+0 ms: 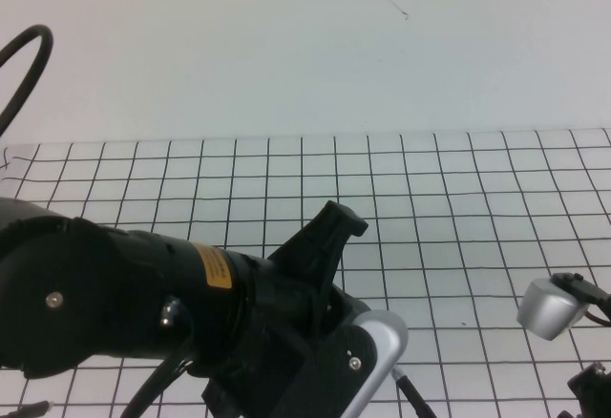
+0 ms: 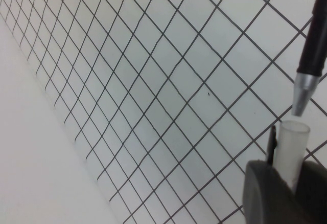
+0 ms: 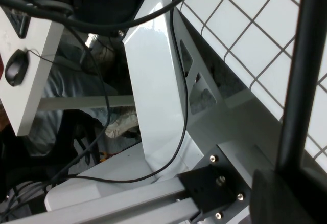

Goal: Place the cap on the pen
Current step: Put the cap on the pen

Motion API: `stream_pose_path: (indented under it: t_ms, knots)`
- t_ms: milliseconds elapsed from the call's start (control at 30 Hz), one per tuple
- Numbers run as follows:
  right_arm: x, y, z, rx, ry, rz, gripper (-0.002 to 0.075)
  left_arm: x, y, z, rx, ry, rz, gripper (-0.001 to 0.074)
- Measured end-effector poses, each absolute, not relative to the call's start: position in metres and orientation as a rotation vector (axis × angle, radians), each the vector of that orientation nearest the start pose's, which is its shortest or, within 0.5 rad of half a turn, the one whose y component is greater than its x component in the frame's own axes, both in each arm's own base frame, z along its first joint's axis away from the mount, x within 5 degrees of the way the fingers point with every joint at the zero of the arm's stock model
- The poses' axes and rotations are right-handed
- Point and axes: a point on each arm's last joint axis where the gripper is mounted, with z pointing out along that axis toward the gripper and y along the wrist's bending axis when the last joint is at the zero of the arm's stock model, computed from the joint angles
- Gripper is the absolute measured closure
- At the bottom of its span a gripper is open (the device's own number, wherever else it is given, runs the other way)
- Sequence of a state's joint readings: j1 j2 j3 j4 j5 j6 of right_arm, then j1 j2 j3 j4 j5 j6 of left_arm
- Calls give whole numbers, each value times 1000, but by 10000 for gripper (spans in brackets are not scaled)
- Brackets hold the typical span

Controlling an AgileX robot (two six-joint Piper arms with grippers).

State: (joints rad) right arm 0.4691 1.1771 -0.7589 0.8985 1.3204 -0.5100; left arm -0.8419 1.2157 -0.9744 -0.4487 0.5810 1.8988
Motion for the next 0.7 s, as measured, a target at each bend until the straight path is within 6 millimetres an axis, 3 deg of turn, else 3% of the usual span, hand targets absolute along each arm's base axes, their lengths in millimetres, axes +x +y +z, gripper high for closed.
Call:
stream_pose_path:
  t_ms: [700]
  knots:
    - [125, 142, 280, -989, 2712, 1368, 728, 154, -207, 329, 2115, 703, 93, 659]
